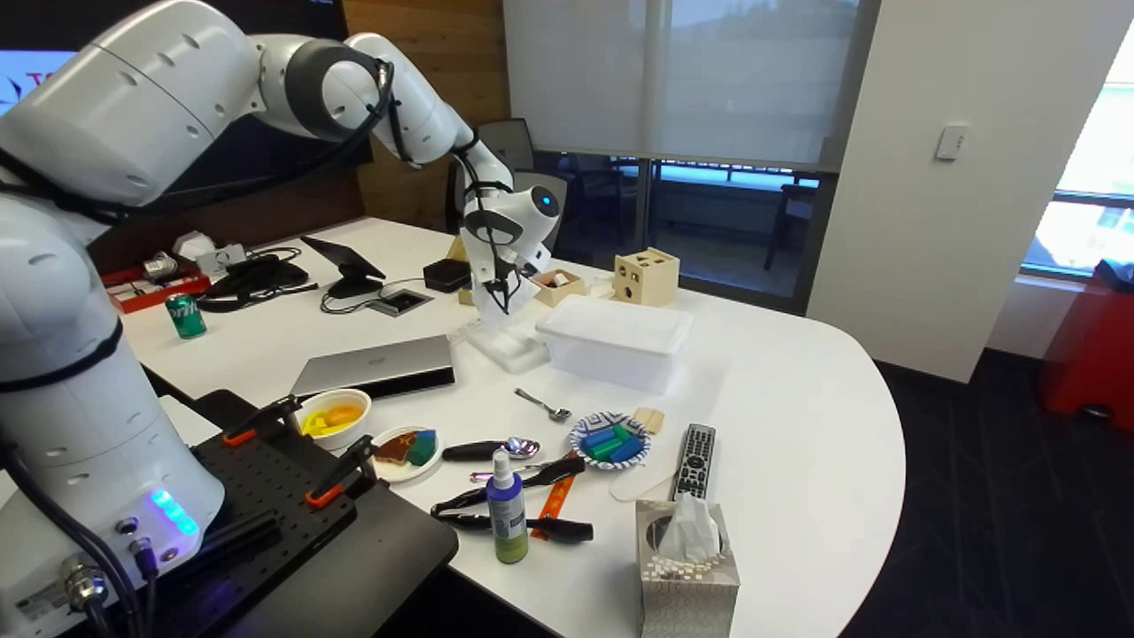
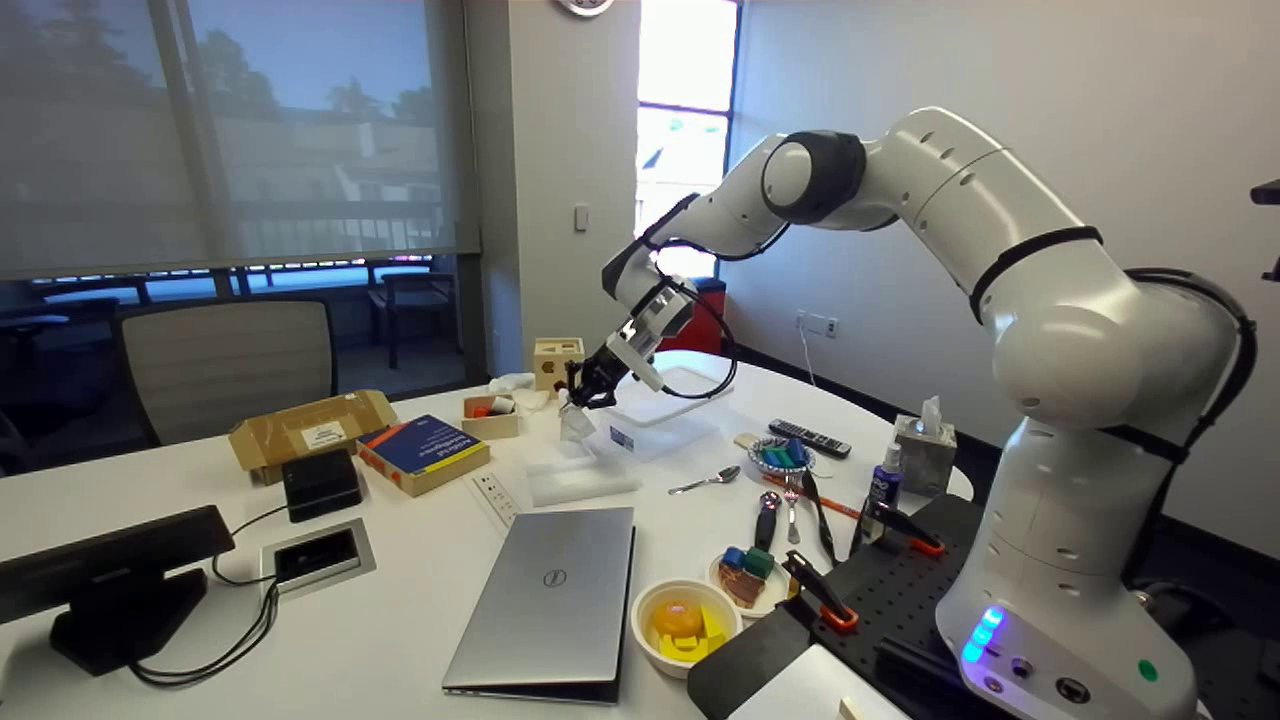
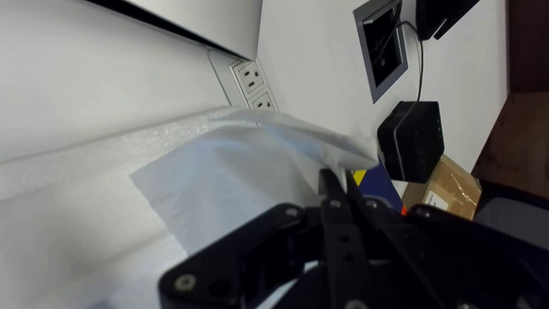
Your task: Use the white napkin to wipe the tabletop.
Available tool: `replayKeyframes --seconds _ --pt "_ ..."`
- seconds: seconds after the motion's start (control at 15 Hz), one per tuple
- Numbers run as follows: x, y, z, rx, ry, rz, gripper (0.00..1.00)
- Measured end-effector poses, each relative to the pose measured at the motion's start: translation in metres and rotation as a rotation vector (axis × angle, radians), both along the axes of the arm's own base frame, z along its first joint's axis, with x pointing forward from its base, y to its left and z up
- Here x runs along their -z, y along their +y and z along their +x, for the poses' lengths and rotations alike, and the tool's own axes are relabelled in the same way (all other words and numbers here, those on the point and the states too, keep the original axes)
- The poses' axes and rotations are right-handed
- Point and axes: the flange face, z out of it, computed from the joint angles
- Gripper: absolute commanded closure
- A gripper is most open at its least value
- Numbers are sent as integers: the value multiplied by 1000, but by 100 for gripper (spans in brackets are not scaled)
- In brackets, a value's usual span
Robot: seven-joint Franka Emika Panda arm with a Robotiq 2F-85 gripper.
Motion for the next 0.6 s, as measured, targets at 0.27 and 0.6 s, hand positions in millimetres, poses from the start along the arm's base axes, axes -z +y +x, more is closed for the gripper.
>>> replayKeyframes --seconds 0.27,0.6 --pt "30 -2 3 -56 34 23 100" --pt "54 -1 8 -124 72 8 50"
